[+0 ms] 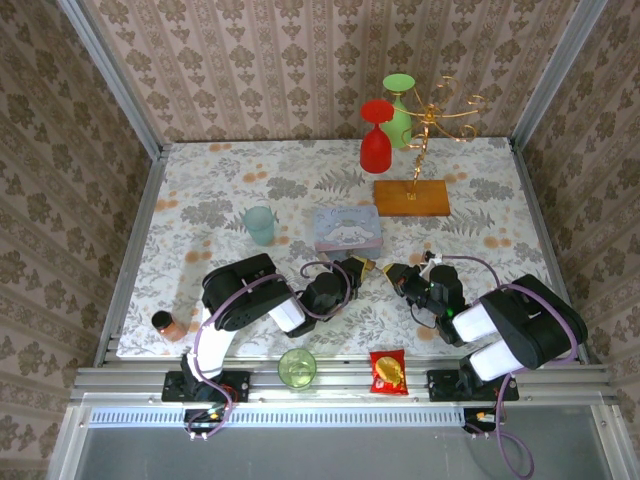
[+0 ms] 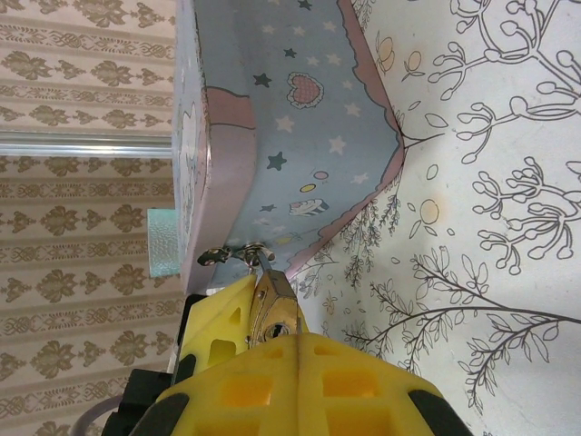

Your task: Unlock a padlock with a key

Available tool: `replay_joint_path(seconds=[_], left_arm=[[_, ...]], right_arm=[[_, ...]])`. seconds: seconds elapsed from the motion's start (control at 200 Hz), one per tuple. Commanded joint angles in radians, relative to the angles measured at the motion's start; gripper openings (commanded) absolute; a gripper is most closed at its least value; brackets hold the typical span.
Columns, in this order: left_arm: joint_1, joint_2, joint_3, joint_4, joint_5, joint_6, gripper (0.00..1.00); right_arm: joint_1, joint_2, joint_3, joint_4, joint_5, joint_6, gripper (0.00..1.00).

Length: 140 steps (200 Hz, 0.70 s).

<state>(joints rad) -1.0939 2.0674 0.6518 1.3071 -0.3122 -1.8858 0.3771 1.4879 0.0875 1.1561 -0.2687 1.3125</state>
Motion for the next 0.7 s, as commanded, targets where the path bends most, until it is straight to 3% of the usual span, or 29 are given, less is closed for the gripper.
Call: replay_joint_path(seconds=[0.0,0.275,0.695], left_arm=[[-0.012,0.026,0.016,0.005,0.002,-0.017,0.00],[-0.014,0.035,0.016,0.004,-0.005,-0.022,0.00],[-0.010,0.037,0.019,0.004,-0.001,-0.029,0.00]], right_arm=[[0.002,-0.006,-0.002,0.029,-0.002,-0.011,0.00],[0.001,-0.017,-0.020,0.012,0.009,-0.015,0.00],[0.002,-0.212,-0.007,-0.203,0.026,-0.080,0.00]])
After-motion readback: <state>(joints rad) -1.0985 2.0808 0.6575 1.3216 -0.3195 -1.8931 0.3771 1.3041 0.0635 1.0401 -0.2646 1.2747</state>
